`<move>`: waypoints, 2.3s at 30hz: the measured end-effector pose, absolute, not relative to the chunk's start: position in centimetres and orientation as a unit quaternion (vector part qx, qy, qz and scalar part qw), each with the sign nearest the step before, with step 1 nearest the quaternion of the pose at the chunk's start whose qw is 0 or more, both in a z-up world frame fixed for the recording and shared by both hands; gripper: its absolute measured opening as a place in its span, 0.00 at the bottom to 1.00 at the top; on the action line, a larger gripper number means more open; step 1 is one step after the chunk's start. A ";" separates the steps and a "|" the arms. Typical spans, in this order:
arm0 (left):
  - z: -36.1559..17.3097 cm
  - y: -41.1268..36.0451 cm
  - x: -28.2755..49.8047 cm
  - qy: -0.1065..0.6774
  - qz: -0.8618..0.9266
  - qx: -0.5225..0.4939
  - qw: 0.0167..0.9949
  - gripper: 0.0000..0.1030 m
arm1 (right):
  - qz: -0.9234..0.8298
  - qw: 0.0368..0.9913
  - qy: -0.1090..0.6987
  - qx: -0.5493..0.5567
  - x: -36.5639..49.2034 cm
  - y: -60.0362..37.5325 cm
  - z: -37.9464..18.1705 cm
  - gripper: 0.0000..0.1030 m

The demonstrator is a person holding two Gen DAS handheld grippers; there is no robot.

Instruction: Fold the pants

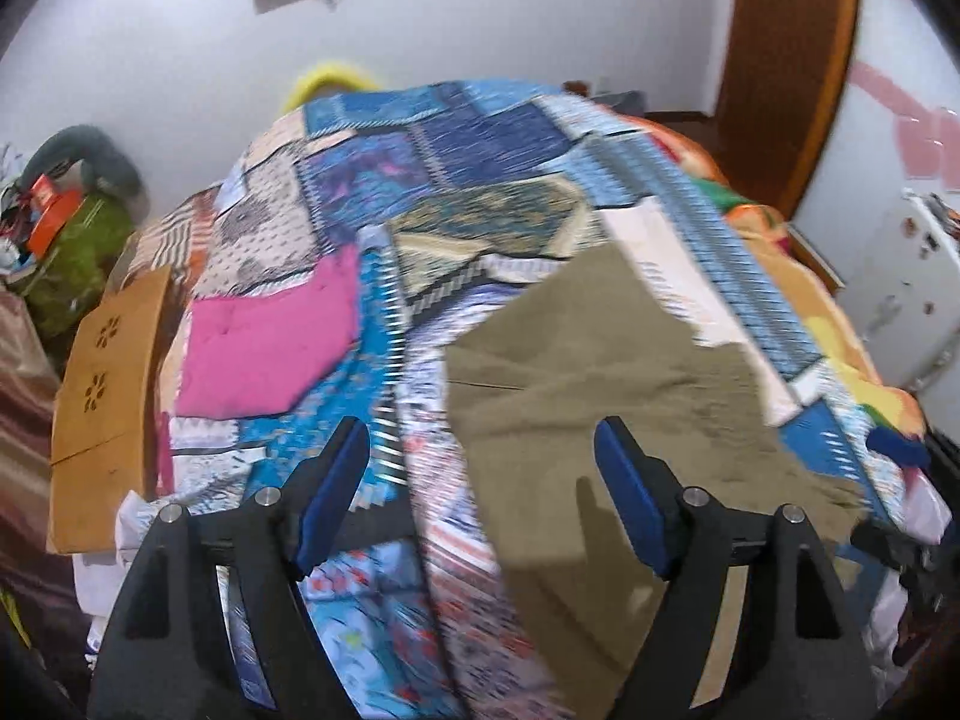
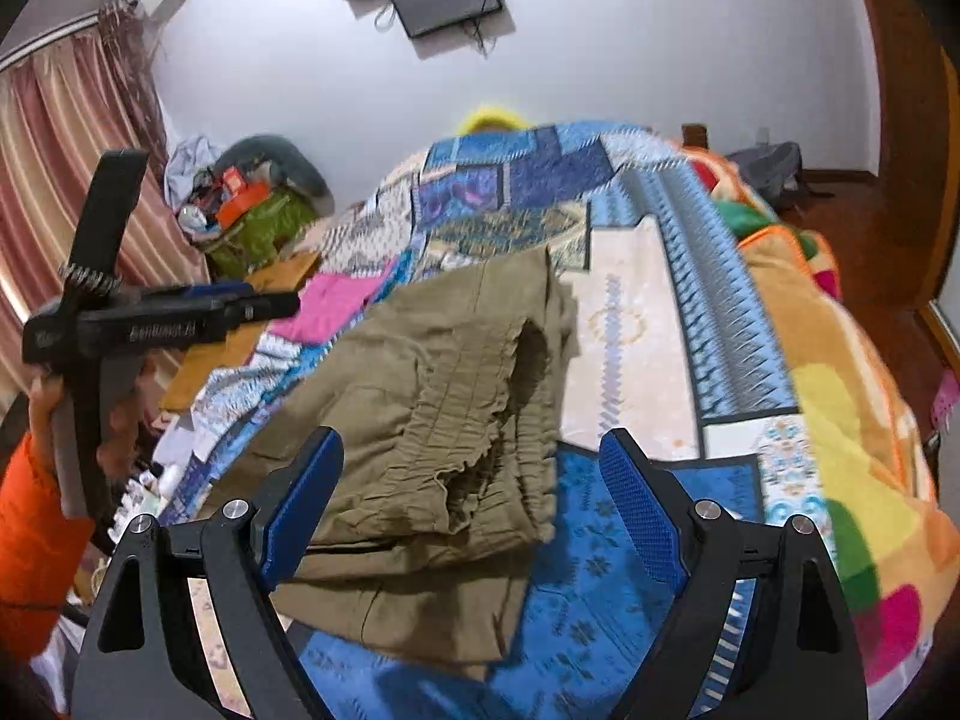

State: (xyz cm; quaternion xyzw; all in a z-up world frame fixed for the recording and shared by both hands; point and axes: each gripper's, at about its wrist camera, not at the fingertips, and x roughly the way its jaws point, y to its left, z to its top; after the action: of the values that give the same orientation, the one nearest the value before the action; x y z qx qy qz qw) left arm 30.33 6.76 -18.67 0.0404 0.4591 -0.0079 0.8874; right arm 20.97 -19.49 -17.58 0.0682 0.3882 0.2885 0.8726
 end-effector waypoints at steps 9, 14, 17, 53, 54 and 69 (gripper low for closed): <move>-25.3 8.8 38.0 0.521 -0.020 0.055 0.851 0.75 | 0.297 0.830 0.460 0.103 22.5 -18.9 -23.1 0.83; -29.2 8.6 40.7 0.561 -0.038 0.033 0.826 0.91 | 0.298 0.833 0.458 0.087 22.4 -18.8 -22.6 0.83; -29.9 9.1 40.3 0.541 -0.031 0.032 0.840 1.00 | 0.289 0.839 0.455 0.071 22.7 -18.4 -22.3 0.83; -24.8 12.5 18.2 0.508 0.060 -0.067 0.856 0.58 | 0.265 0.855 0.445 0.015 16.2 -20.7 -21.6 0.44; -25.4 12.9 18.5 0.515 0.064 -0.064 0.852 0.57 | 0.262 0.857 0.444 0.006 16.2 -20.4 -21.8 0.42; -26.6 14.2 17.2 0.522 0.078 -0.022 0.849 0.64 | 0.242 0.862 0.444 -0.048 18.6 -20.7 -22.7 0.37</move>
State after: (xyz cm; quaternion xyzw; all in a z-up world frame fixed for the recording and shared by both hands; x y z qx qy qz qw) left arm 17.21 14.20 -26.64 -0.0221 0.5224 0.0785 0.8488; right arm 18.56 -20.67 -22.71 -0.0483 0.4435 0.2416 0.8617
